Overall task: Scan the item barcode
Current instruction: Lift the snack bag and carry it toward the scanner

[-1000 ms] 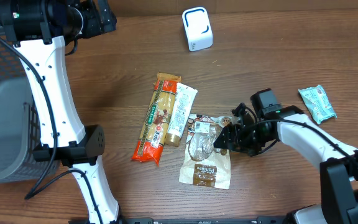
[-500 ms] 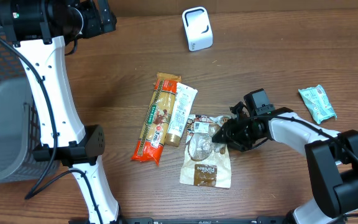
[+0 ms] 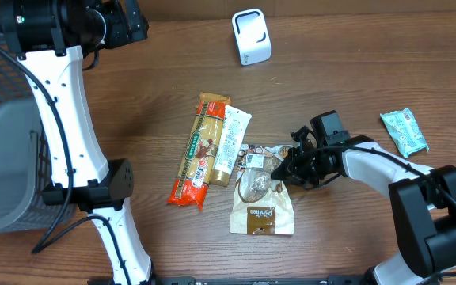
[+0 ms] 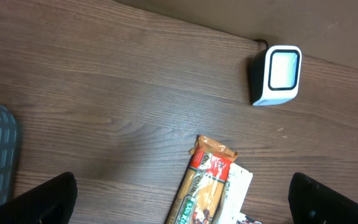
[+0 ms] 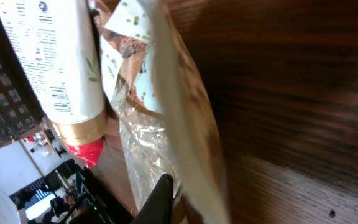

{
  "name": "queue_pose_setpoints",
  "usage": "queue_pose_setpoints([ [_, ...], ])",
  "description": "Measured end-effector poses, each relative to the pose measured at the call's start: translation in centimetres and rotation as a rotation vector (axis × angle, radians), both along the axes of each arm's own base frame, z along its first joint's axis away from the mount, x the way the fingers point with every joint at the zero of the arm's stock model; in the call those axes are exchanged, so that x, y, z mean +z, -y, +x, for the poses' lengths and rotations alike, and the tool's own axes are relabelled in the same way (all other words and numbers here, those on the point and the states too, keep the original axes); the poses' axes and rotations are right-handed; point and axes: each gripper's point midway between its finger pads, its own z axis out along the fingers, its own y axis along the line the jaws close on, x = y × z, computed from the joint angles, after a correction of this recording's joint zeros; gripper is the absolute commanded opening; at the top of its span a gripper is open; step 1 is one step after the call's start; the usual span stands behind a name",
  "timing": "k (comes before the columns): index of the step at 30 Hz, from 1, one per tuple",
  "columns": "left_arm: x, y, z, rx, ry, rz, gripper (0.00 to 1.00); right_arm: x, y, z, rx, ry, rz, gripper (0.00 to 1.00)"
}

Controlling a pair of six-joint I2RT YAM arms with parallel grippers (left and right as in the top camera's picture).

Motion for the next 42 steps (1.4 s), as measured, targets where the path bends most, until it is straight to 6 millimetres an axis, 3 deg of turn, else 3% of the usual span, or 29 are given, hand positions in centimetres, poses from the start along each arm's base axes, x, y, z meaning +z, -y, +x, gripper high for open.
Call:
queue_pose_setpoints([
  [11,0.0,0.0,0.0,0.0,0.0,0.0,1.0,5.3,-0.2,2.6,0.035,0.191,-0.003,0.04],
  [25,0.0,0.0,0.0,0.0,0.0,0.0,1.0,3.2,-0.7,2.6,0.058,0.208,-0.104,0.04],
  [31,0.0,0.0,0.0,0.0,0.0,0.0,1.0,4.3,-1.7,2.8,0.087,0.24,-0.022,0.04],
  [35,0.0,0.0,0.0,0.0,0.0,0.0,1.0,6.3,-1.8,3.0,0.111,0.239,0.096,0.04],
  [42,0.0,0.0,0.0,0.0,0.0,0.0,1.0,14.0,0.2,4.9,0.098,0.368,0.314,0.04],
])
